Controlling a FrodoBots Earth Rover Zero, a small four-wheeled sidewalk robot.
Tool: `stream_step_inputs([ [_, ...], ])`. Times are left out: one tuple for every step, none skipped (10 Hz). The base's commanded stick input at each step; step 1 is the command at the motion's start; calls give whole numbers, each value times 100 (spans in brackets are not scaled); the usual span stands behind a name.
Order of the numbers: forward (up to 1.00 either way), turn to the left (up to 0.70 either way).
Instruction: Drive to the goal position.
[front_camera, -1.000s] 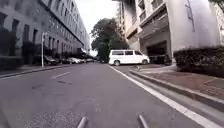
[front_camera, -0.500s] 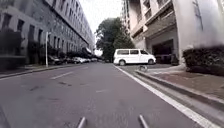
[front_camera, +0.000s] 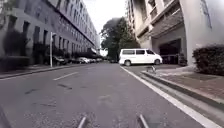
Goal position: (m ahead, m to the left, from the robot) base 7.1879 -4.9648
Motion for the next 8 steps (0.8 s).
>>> stream_step_inputs([
  [70, 0],
  [70, 0],
  [70, 0],
  [70, 0],
  [70, 0],
  [70, 0],
  [70, 0],
  [70, 0],
])
